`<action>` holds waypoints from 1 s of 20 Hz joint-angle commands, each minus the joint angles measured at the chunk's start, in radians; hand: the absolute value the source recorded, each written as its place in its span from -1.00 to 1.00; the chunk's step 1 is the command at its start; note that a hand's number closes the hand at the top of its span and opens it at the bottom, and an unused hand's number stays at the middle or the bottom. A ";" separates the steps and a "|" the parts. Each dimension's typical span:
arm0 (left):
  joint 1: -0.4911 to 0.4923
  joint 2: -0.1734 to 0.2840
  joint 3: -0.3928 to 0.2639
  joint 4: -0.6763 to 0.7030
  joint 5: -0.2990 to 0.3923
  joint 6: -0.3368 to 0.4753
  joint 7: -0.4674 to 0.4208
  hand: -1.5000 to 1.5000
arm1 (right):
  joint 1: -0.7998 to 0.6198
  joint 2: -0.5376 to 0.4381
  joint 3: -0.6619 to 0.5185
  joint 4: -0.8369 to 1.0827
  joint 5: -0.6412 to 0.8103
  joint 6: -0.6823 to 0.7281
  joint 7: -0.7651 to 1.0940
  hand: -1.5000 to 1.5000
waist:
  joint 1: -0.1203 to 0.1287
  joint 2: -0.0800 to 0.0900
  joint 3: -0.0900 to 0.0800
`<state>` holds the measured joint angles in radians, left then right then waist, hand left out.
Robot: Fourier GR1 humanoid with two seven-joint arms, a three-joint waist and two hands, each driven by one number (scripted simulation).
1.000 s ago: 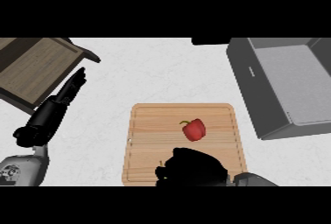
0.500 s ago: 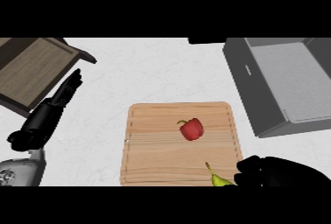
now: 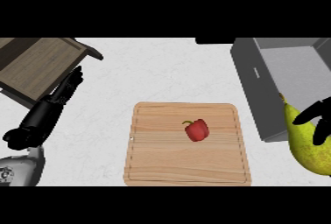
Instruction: Pick the pear from the cutting board and place it in the cardboard box
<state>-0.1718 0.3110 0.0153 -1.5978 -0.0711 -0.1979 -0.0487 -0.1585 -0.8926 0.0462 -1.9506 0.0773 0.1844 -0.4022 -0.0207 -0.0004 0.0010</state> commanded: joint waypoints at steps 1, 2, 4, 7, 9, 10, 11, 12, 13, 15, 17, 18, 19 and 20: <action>0.016 -0.021 -0.023 -0.001 -0.024 0.006 -0.032 0.00 | -0.099 -0.028 -0.139 0.193 -0.138 0.080 0.038 1.00 | 0.031 0.004 -0.001; -0.038 -0.018 -0.026 0.060 -0.035 -0.003 -0.032 0.00 | -0.135 -0.027 -0.126 0.274 -0.119 0.099 0.009 1.00 | 0.031 0.008 -0.001; -0.003 -0.026 -0.022 0.052 -0.030 -0.006 -0.072 0.00 | -0.232 -0.018 -0.105 0.390 -0.081 0.111 0.019 1.00 | 0.046 0.008 -0.002; -0.080 -0.038 -0.026 0.088 -0.044 0.001 -0.028 0.00 | -0.322 -0.014 -0.074 0.519 0.065 0.083 -0.054 1.00 | 0.044 0.009 -0.001; -0.075 -0.005 -0.008 0.074 -0.017 -0.045 -0.038 0.00 | -0.401 -0.006 -0.009 0.605 0.145 0.088 -0.060 1.00 | 0.058 0.011 -0.001; -0.049 -0.055 -0.052 0.020 -0.055 0.008 -0.007 0.00 | -0.414 -0.034 -0.002 0.663 0.164 0.123 -0.110 1.00 | 0.064 0.011 -0.001; -0.084 -0.038 -0.029 0.036 -0.023 -0.022 0.010 0.00 | -0.410 -0.041 0.025 0.675 0.210 0.122 -0.125 1.00 | 0.059 0.011 -0.001; -0.110 -0.064 -0.045 0.070 -0.039 -0.002 0.022 0.00 | -0.435 -0.076 0.018 0.730 0.200 0.178 -0.150 1.00 | 0.054 0.012 -0.001; -0.092 -0.066 -0.053 0.089 -0.052 -0.002 -0.036 0.00 | -0.444 -0.080 0.077 0.745 0.257 0.185 -0.127 1.00 | 0.072 0.020 -0.002; -0.074 -0.053 -0.054 0.061 -0.041 -0.024 -0.034 0.00 | -0.470 -0.114 0.100 0.837 0.290 0.246 -0.180 1.00 | 0.080 0.018 -0.001; -0.061 -0.045 -0.037 0.071 -0.048 -0.016 -0.045 0.00 | -0.537 -0.069 0.150 0.908 0.359 0.240 -0.205 1.00 | 0.078 0.016 -0.001; -0.094 -0.074 -0.066 0.024 -0.055 0.000 0.026 0.00 | -0.562 -0.063 0.161 0.973 0.390 0.231 -0.253 1.00 | 0.083 0.017 0.000; -0.099 -0.048 -0.044 0.032 -0.027 -0.035 0.019 0.00 | -0.570 -0.052 0.176 1.029 0.410 0.228 -0.297 1.00 | 0.090 0.020 0.001; -0.045 -0.087 -0.084 0.049 -0.077 0.007 -0.038 0.00 | -0.566 -0.073 0.200 1.044 0.449 0.226 -0.341 1.00 | 0.084 0.020 0.000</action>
<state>-0.2440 0.2497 -0.0407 -1.5506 -0.1215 -0.2070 -0.0634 -0.6716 -0.9605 0.1792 -1.0486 0.4204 0.4000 -0.6329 0.0571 0.0164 0.0007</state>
